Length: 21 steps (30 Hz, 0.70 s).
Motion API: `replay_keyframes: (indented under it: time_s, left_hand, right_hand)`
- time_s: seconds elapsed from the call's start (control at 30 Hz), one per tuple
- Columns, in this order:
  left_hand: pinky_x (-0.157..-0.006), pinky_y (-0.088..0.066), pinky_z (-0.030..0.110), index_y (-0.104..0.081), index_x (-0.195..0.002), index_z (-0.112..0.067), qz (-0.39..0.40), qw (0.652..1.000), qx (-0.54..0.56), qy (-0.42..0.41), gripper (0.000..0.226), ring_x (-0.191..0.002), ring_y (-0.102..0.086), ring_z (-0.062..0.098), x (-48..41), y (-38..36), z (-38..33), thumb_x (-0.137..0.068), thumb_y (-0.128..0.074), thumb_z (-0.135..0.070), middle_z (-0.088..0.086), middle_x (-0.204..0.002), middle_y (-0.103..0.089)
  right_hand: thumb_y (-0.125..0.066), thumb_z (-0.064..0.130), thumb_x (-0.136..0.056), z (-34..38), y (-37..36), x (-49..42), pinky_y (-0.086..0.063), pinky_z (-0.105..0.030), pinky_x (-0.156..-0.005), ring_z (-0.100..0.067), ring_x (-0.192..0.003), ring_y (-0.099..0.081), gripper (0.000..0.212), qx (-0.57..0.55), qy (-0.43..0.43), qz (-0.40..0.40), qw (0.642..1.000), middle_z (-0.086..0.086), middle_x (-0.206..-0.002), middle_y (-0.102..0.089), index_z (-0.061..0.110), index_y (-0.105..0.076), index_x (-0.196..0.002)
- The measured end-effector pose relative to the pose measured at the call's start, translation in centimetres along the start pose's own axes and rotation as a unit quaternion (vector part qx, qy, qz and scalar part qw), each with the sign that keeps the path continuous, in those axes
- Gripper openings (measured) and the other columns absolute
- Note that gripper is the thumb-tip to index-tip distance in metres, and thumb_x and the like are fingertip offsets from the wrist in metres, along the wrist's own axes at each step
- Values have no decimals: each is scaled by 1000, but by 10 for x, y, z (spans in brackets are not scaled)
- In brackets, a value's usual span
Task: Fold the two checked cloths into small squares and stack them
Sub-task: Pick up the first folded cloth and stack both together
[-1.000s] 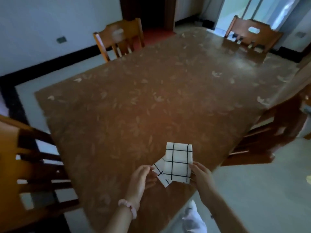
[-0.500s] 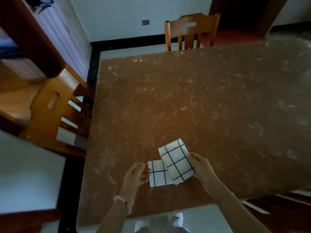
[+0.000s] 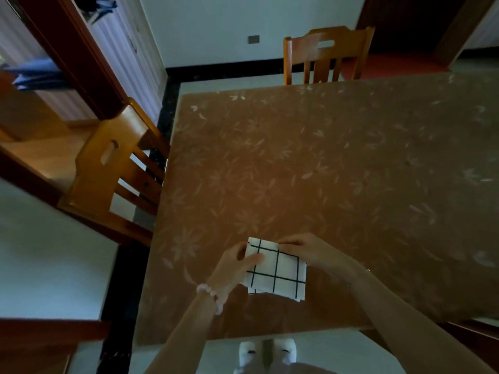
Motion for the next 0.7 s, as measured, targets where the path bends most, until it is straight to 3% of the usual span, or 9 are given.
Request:
replay_keyframes:
  time_s: [0.07,0.17,0.27,0.4,0.57,0.7]
  left_hand:
    - [-65,-54,22,-62,-94,-20,-27,1000,13,-8,11,-85,-65,14,2,3,0,-84,-66,-16,0,-94,-68]
    - [-76,-56,36,-63,-92,-17,-81,996,47,-5,9,-87,-65,20,1,8,6,-84,-66,-13,5,-95,-68]
    - [-74,-55,35,-63,-92,-18,-105,991,86,-1,9,-86,-65,19,0,9,11,-85,-65,-13,2,-92,-69]
    - [-83,-54,44,-63,-89,-18,-123,990,70,3,3,-89,-64,24,-5,7,17,-86,-64,-16,4,-90,-68]
    - [-73,-52,32,-63,-82,-23,-137,990,1,-25,15,-80,-62,17,-5,9,21,-91,-55,-13,0,-84,-67]
    - [-77,-53,47,-69,-81,-13,-140,989,-49,-21,15,-70,-59,21,-10,11,37,-90,-57,-16,16,-80,-68]
  right_hand:
    - [-51,29,-94,-5,3,4,-47,-15,-67,-3,-89,-62,21,-58,-14,-28,998,14,-98,-66,25,-66,-109]
    - [-55,34,-91,-23,6,11,-54,-28,-77,-11,-99,-63,26,-224,-39,-80,971,4,-108,-66,23,-63,-113]
    - [-58,24,-89,-40,-2,15,-55,-39,-85,-16,-100,-64,25,-293,-53,-96,950,-1,-110,-67,16,-61,-113]
    - [-61,8,-87,-59,-10,16,-56,-42,-83,-23,-93,-68,27,-327,-87,-154,928,-8,-105,-68,7,-60,-113]
    - [-64,5,-85,-60,-7,17,-57,-30,-73,-20,-86,-68,19,-307,-71,-240,918,-5,-94,-70,11,-65,-102]
    - [-67,12,-84,-72,-8,16,-57,-34,-77,-16,-86,-67,24,-249,-76,-295,919,0,-94,-70,12,-68,-107]
Point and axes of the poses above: each hand's wrist, its own x-axis away from the middle knuckle, its own y-axis out of the back of the hand, z = x × y, the point moved 7 cm from there along -x, towards the middle knuckle
